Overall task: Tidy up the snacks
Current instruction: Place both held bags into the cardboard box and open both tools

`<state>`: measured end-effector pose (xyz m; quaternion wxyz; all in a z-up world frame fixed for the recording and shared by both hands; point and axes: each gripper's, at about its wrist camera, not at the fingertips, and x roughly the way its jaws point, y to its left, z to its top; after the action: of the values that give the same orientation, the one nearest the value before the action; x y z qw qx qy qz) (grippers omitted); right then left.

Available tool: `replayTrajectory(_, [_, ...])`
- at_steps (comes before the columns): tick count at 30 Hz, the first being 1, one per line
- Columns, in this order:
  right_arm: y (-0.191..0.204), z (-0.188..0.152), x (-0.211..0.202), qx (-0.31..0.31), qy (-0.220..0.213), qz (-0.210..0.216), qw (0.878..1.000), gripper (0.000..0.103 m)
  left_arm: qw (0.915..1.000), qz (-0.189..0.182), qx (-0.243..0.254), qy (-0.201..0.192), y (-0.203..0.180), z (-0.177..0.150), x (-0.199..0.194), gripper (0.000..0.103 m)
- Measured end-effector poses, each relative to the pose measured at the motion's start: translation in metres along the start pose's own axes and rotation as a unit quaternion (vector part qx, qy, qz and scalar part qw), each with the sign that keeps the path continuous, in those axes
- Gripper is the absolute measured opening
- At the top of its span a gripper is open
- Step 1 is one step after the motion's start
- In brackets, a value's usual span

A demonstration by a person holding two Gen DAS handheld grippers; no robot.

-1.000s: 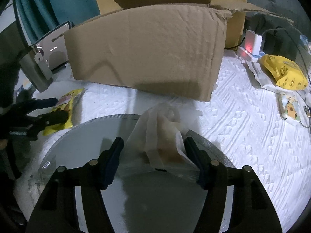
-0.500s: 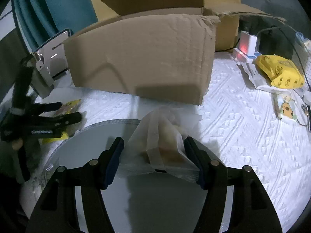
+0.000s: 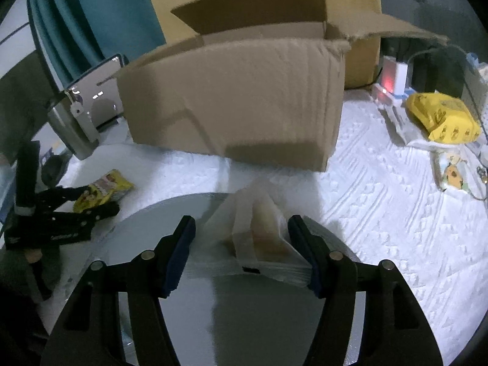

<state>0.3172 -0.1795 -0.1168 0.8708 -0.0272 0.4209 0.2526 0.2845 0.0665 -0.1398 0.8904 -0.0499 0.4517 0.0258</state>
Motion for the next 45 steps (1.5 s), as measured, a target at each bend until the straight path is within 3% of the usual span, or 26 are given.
replayTrajectory(5, [0.002,0.007,-0.017,-0.009,-0.018,0.003,1.0,0.063,0.9996,-0.025,-0.005,-0.012,-0.006,0.004,-0.012,0.058])
replayTrajectory(14, [0.012,0.03,-0.038,-0.04,-0.043,0.002,0.998,0.062,0.9947,-0.052,0.026,-0.084,-0.034,0.031,-0.065,0.058])
replayTrajectory(19, [0.024,0.054,-0.052,-0.074,-0.066,-0.002,0.995,0.062,0.9893,-0.067,0.043,-0.122,-0.041,0.06,-0.085,0.058])
replayTrajectory(27, [0.048,0.109,-0.064,-0.125,-0.106,0.006,0.986,0.062,0.9841,-0.077,0.055,-0.15,-0.035,0.121,-0.088,0.058])
replayTrajectory(41, [0.067,0.179,-0.012,-0.144,-0.112,0.004,0.983,0.062,0.9882,-0.104,0.023,-0.11,-0.017,0.192,-0.022,0.059])
replayTrajectory(45, [0.064,0.192,0.006,-0.135,-0.105,-0.007,0.985,0.062,0.9877,-0.124,0.008,-0.095,-0.01,0.216,-0.002,0.069])
